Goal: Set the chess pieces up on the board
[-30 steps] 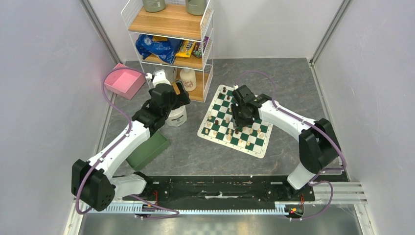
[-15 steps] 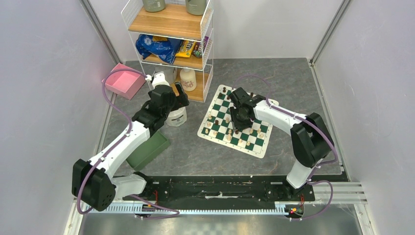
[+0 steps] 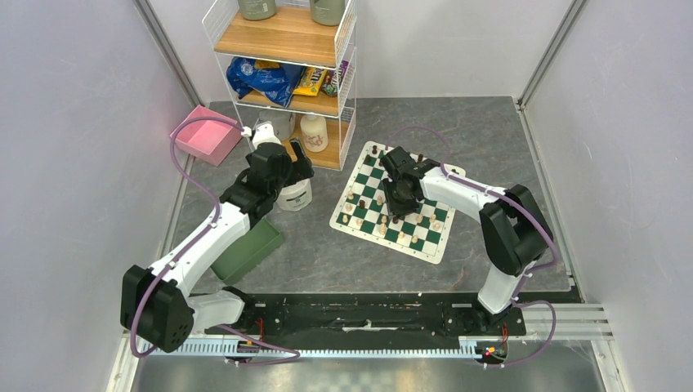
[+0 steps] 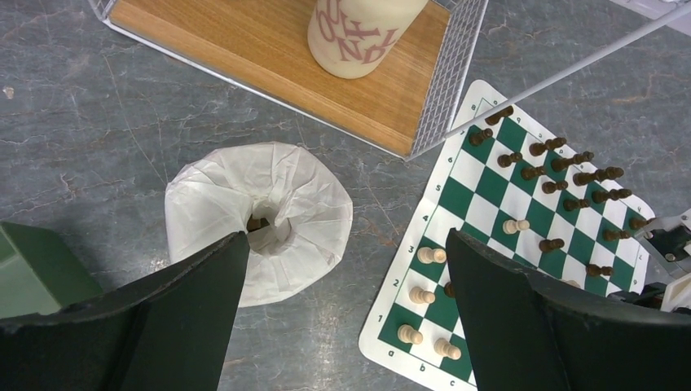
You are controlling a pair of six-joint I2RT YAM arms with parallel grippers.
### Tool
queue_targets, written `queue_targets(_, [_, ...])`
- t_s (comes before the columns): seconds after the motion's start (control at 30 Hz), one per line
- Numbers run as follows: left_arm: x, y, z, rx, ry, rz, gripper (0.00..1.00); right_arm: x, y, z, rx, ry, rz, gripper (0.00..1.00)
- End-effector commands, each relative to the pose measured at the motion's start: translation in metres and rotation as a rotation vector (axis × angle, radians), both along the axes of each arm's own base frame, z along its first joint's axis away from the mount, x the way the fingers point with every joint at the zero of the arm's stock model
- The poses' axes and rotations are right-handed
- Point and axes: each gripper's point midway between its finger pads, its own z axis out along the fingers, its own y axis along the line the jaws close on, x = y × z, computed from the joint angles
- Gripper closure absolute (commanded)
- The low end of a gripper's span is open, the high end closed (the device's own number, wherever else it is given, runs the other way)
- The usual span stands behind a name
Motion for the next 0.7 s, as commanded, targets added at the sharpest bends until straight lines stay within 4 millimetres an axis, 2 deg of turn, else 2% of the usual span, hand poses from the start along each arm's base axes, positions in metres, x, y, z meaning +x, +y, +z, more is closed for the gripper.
queue_targets(0.0, [0.005, -0.002, 0.015, -0.029, -0.057, -0.010, 0.02, 0.012, 0.007, 0.004, 0.004, -0.038, 0.017, 0.63])
queue_targets(0.27, [0.004, 0.000, 0.014, -0.034, -0.055, -0.007, 0.02, 0.012, 0.005, 0.001, -0.012, -0.037, 0.014, 0.66])
queue_targets(0.37, [0.005, 0.001, 0.013, -0.036, -0.053, -0.005, 0.02, 0.014, 0.004, 0.002, -0.014, -0.042, 0.012, 0.73])
queue_targets(0.47, [0.005, 0.000, 0.013, -0.039, -0.052, -0.008, 0.02, 0.013, 0.003, 0.003, -0.021, -0.041, 0.014, 0.75])
queue_targets(0.57, [0.005, 0.000, 0.013, -0.040, -0.051, -0.008, 0.02, 0.012, 0.003, 0.006, -0.017, -0.046, 0.016, 0.82])
queue_targets(0.67, [0.005, 0.001, 0.012, -0.040, -0.049, -0.008, 0.02, 0.010, 0.006, 0.020, 0.017, -0.059, 0.020, 0.84])
